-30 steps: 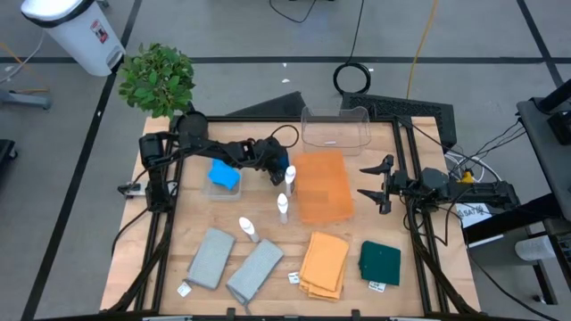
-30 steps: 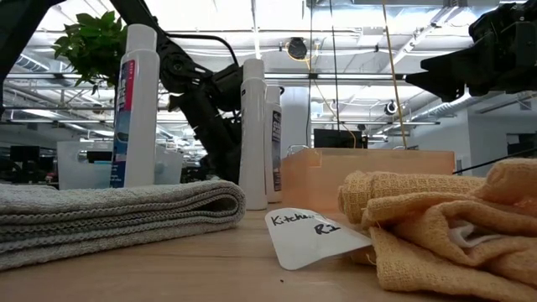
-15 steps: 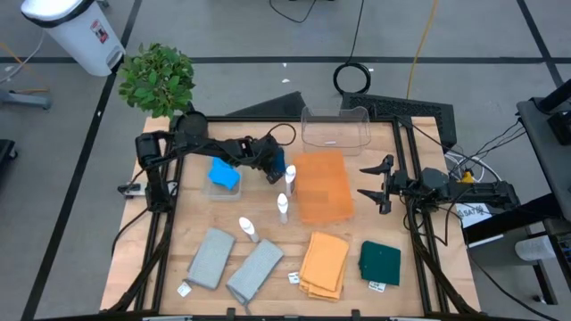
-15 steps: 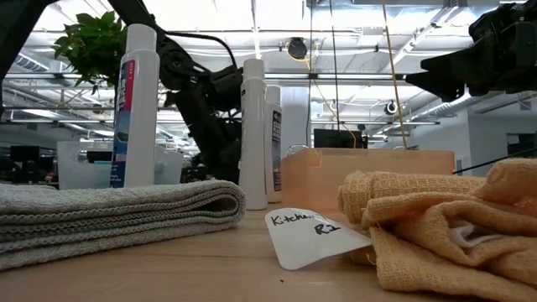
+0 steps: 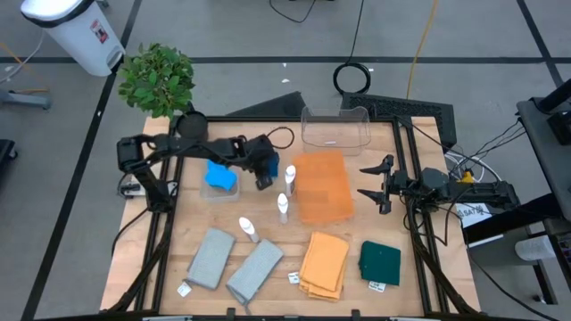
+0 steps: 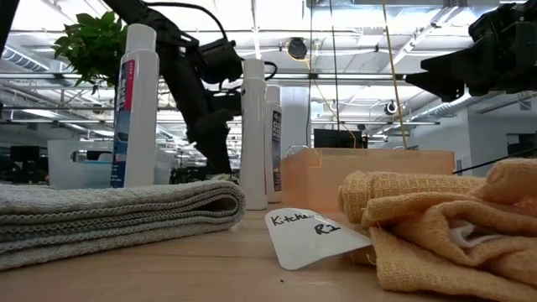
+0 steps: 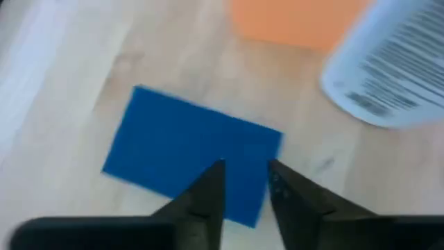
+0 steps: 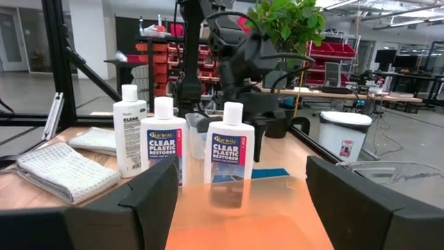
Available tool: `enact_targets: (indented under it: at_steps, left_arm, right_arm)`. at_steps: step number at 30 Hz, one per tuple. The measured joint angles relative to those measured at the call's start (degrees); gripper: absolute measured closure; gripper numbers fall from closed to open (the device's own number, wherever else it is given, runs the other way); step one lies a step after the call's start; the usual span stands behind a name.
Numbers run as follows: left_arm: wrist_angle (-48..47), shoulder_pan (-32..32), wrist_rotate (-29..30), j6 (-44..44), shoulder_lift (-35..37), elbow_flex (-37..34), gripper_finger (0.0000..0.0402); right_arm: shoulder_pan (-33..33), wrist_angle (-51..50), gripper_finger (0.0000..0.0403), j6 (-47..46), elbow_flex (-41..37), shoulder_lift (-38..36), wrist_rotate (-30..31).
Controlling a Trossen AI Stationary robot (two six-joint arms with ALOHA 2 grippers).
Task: Pick & Place Kitchen Items
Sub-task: Put the blue sponge into the white bin
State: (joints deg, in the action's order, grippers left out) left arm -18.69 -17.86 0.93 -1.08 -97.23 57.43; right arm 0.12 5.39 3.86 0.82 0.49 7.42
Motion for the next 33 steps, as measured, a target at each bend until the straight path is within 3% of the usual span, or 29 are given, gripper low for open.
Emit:
enact_targets:
  at_steps: [7, 14, 20, 29, 33]
  left_arm:
    - [1.0, 2.4, -1.2, -9.4, -4.5, 0.1, 0.0183]
    - [3.7, 2.5, 1.3, -10.6, -9.9, 0.3, 0.0166]
    - [4.4, 2.6, 1.5, -10.6, -10.1, 0.4, 0.0222]
    - [5.0, 2.0, 2.9, -10.4, -10.1, 0.3, 0.0386]
    - [5.1, 2.0, 4.0, -8.3, -10.1, 0.3, 0.0393]
  right_arm:
    - [0.0, 0.0, 0.0124, 0.0, 0.0, 0.0, 0.0]
    - [0.0, 0.0, 0.0124, 0.0, 0.0, 0.0, 0.0]
    - [0.0, 0.0, 0.0124, 0.0, 0.0, 0.0, 0.0]
    - [0.0, 0.0, 0.0124, 0.0, 0.0, 0.0, 0.0]
    - [0.0, 0.0, 0.0124, 0.0, 0.0, 0.0, 0.0]
